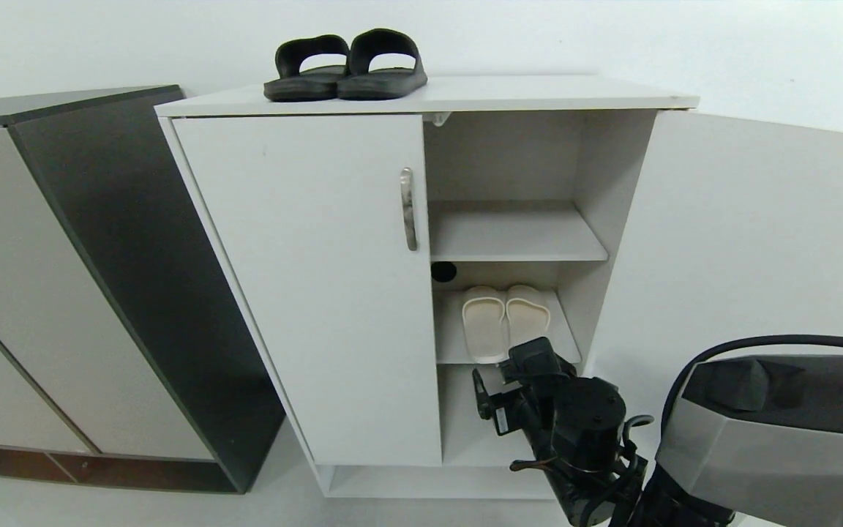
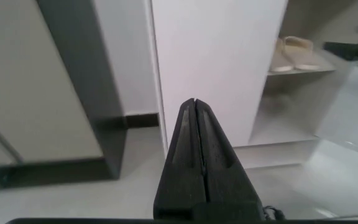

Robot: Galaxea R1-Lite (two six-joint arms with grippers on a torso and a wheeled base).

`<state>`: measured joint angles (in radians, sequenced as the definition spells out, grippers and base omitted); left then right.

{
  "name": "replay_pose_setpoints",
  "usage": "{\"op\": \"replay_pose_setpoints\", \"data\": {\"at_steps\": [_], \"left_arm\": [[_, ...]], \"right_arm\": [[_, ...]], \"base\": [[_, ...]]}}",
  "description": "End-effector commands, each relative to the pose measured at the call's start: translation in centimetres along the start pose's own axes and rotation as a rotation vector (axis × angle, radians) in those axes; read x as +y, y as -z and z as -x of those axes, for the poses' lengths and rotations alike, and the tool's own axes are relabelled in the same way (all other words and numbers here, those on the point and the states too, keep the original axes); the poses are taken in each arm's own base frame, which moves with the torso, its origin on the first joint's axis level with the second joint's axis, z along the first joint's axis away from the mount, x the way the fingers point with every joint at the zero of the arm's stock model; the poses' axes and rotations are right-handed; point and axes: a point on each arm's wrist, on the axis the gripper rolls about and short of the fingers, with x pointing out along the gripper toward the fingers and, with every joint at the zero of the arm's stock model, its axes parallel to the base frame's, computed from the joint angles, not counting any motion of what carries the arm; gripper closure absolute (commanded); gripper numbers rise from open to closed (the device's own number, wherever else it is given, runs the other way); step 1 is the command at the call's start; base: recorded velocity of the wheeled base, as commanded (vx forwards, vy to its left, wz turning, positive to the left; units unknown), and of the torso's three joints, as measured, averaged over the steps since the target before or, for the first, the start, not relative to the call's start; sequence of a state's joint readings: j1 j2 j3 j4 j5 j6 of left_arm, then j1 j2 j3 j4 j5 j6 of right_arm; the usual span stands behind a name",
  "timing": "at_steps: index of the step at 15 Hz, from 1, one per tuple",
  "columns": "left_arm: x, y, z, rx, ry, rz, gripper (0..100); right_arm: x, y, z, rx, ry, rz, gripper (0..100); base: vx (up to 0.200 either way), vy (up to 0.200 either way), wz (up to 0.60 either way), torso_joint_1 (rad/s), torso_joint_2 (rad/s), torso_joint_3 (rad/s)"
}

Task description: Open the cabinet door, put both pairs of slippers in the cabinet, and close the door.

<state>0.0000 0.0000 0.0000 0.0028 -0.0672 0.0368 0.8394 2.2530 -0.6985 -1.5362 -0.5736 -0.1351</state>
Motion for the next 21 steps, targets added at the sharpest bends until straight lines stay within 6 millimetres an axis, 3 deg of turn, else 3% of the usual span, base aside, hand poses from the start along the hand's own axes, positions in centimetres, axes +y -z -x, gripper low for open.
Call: {"op": "replay_pose_setpoints", "data": {"at_steps": [1,12,21], "left_arm": [[0.00,0.00,-0.01,0.002,0.000,0.000,100],[0.00,0.00,-0.01,0.002,0.000,0.000,100],[0.00,0.00,-0.01,0.002,0.000,0.000,100]], "right_arm": [[-0.04,0.17,0.13,0.001,-0.015,0.003,0],[-0.69,0.75,0.84,0.011,-0.090,0.030,0],[-0.65,0.77,0.81,0.010,-0.097,0.030,0]], "base": [[0.000,0.200,0.00,0.007,0.00,0.007],[0.000,0.200,0.00,0.002,0.00,0.001],[0.000,0.000,0.00,0.000,0.00,0.000]]}}
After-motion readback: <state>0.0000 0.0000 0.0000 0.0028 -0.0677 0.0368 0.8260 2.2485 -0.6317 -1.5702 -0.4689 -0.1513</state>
